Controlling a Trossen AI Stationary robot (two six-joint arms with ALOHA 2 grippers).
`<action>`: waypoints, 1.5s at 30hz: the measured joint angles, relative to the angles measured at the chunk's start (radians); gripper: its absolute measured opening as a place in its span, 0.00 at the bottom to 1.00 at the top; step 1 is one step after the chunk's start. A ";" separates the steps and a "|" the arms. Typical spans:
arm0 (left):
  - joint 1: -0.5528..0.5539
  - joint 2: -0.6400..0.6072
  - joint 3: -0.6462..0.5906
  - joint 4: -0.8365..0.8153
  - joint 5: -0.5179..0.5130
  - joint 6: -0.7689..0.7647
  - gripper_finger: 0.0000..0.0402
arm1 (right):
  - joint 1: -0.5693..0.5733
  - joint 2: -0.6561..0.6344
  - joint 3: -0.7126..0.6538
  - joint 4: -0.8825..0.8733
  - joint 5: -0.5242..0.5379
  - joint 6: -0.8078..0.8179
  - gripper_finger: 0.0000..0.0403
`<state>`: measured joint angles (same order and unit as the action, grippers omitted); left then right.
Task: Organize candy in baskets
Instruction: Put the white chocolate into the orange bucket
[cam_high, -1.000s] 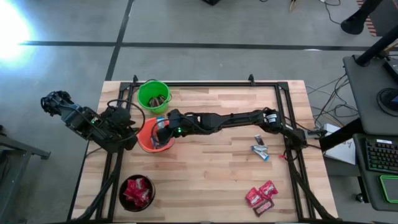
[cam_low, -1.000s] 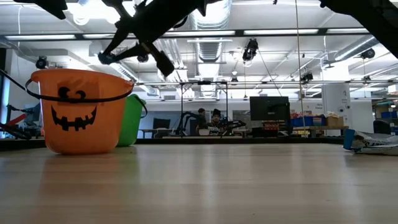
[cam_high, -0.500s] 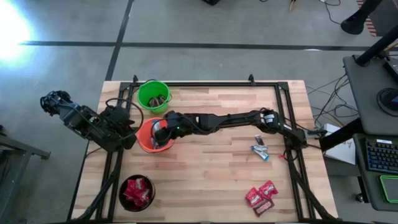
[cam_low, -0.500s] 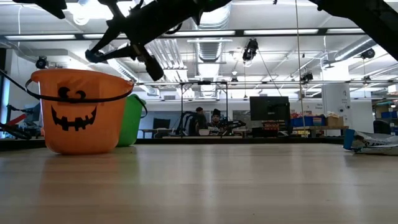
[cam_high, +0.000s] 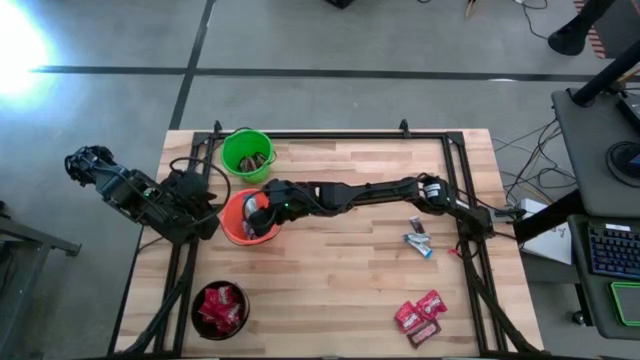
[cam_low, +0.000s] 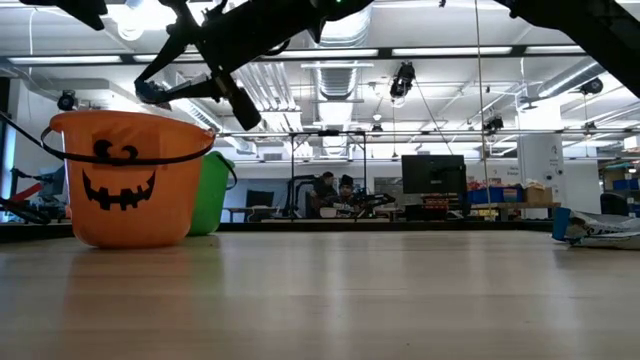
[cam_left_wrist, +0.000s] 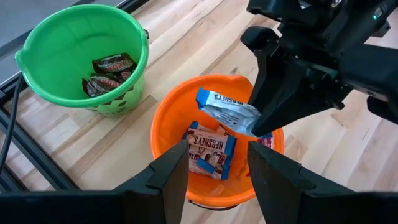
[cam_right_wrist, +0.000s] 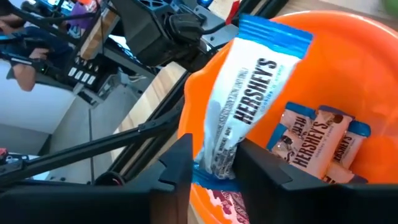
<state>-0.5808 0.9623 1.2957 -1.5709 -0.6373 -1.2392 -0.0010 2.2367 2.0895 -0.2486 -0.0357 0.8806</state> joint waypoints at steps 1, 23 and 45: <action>0.000 0.000 0.000 0.000 0.000 0.000 0.36 | 0.000 0.000 0.000 -0.001 0.000 -0.001 0.27; 0.000 0.000 0.000 0.000 0.000 -0.013 0.36 | -0.018 -0.024 0.000 -0.093 -0.096 0.068 0.52; 0.003 0.008 0.000 0.071 -0.083 -0.036 0.36 | 0.123 -0.208 0.005 -1.317 0.078 -0.040 0.48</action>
<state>-0.5777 0.9705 1.2957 -1.4995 -0.7207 -1.2749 0.1217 2.0284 2.0949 -1.5652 0.0420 0.8407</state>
